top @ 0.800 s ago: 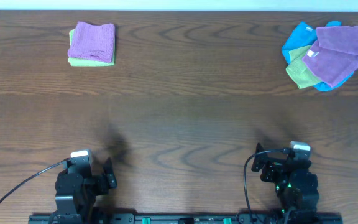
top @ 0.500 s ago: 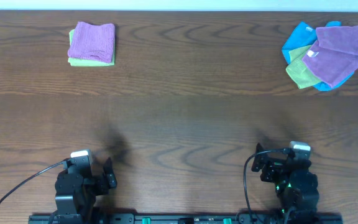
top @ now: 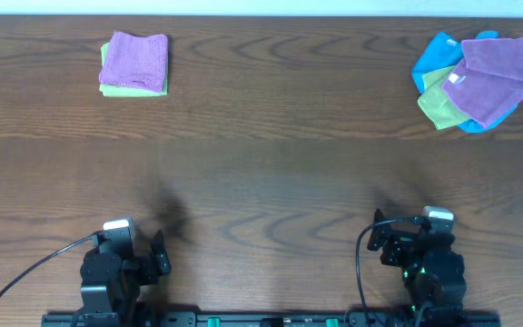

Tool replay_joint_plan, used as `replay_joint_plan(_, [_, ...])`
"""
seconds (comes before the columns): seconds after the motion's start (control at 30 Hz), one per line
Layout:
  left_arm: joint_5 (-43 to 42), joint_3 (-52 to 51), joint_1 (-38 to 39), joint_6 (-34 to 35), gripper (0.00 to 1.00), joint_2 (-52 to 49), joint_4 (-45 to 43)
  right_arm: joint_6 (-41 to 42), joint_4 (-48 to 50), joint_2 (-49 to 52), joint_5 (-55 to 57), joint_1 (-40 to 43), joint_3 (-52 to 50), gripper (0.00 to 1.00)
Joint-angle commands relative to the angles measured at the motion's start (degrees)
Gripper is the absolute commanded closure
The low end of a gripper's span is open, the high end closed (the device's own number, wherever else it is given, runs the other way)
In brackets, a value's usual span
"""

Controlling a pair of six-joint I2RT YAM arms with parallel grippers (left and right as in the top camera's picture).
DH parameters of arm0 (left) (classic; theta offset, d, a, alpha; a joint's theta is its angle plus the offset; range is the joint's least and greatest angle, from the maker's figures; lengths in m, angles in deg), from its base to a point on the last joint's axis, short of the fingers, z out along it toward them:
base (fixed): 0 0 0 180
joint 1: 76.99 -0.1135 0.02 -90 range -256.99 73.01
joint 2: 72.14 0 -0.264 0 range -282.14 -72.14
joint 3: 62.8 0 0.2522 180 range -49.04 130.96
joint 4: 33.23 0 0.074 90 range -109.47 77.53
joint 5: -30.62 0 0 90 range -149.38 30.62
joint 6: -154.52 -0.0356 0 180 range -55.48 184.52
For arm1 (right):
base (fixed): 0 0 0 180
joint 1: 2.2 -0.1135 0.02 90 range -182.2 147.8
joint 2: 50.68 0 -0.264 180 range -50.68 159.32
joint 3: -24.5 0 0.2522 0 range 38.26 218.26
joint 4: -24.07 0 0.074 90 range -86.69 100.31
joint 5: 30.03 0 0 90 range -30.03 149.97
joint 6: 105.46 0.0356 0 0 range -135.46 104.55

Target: Fold the cloth

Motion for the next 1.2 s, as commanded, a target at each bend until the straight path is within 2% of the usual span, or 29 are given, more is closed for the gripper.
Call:
replay_joint_plan(0.0, [0.3,-2.1,-0.1,-1.4,0.05,0.5,2.0,0.7,0.0,-0.3,-0.2,0.2,-0.2,0.01])
replay_joint_plan(0.47, [0.3,-2.1,-0.1,-1.4,0.05,0.5,2.0,0.7,-0.1,-0.3,-0.2,0.2,-0.2,0.01])
replay_joint_plan(0.67, [0.3,-2.1,-0.1,-1.4,0.05,0.5,2.0,0.7,1.8,-0.3,5.4,0.2,-0.2,0.01])
replay_joint_plan(0.83, [0.3,-2.1,-0.1,-1.4,0.05,0.5,2.0,4.5,0.5,-0.3,-7.0,0.2,0.2,0.01])
replay_joint_plan(0.93, [0.3,-2.1,-0.1,-1.4,0.05,0.5,2.0,8.1,1.1,-0.3,-9.1,0.2,1.2,0.01])
replay_joint_plan(1.07, [0.3,-2.1,-0.1,-1.4,0.05,0.5,2.0,6.0,0.6,0.7,-6.1,0.2,5.8,0.01])
replay_joint_plan(1.17, [0.3,-2.1,-0.1,-1.4,0.05,0.5,2.0,5.5,-3.0,5.9,3.1,0.2,12.8,0.01])
